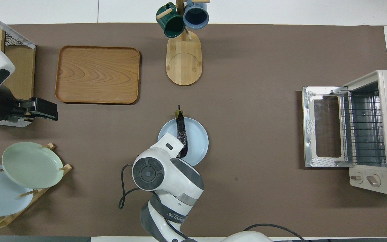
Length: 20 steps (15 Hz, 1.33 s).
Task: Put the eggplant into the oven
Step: 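Grasp the rim of the blue plate with the right gripper, then carry the plate with the eggplant into the open oven with the right gripper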
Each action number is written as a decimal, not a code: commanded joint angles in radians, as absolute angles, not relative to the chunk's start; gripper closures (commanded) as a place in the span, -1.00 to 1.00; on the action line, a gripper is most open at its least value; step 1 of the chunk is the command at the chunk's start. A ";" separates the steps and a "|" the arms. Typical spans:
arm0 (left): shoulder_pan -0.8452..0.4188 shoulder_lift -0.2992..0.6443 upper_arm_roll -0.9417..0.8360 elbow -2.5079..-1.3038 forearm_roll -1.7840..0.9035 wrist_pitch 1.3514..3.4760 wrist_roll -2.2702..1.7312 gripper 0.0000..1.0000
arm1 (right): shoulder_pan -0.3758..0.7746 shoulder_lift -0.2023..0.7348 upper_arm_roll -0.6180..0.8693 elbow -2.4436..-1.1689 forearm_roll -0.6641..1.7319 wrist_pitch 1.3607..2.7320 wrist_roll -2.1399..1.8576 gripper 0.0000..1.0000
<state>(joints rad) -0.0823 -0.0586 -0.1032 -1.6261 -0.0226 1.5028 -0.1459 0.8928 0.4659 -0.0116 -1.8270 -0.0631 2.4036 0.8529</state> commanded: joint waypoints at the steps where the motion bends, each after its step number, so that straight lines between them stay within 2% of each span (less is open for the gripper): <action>1: -0.048 -0.048 -0.118 -1.615 -0.037 1.486 -0.130 -1.00 | 0.899 0.428 -0.012 -1.879 -0.077 2.428 0.847 0.89; 2: -0.049 -0.049 -0.118 -1.618 -0.037 1.491 -0.130 -1.00 | 0.899 0.428 -0.012 -1.879 -0.081 2.428 0.847 1.00; 5: -0.058 -0.054 -0.117 -1.634 -0.037 1.497 -0.133 -1.00 | 0.899 0.423 -0.014 -1.879 -0.129 2.398 0.836 1.00; 8: -0.060 -0.054 -0.117 -1.643 -0.037 1.515 -0.132 -1.00 | 0.894 0.411 -0.012 -1.830 -0.302 2.220 0.801 1.00; 10: -0.060 -0.055 -0.117 -1.643 -0.037 1.513 -0.133 -1.00 | 0.881 0.397 -0.015 -1.790 -0.314 2.123 0.763 1.00; 12: -0.058 -0.057 -0.117 -1.644 -0.037 1.509 -0.133 -1.00 | 0.809 0.330 -0.017 -1.818 -0.316 2.109 0.657 1.00; 16: -0.055 -0.057 -0.115 -1.648 -0.037 1.511 -0.135 -1.00 | 0.646 0.137 -0.015 -1.955 -0.313 2.060 0.405 1.00; 20: -0.061 -0.048 -0.110 -1.641 -0.035 1.535 -0.132 -1.00 | 0.545 0.022 -0.017 -2.095 -0.313 2.002 0.344 1.00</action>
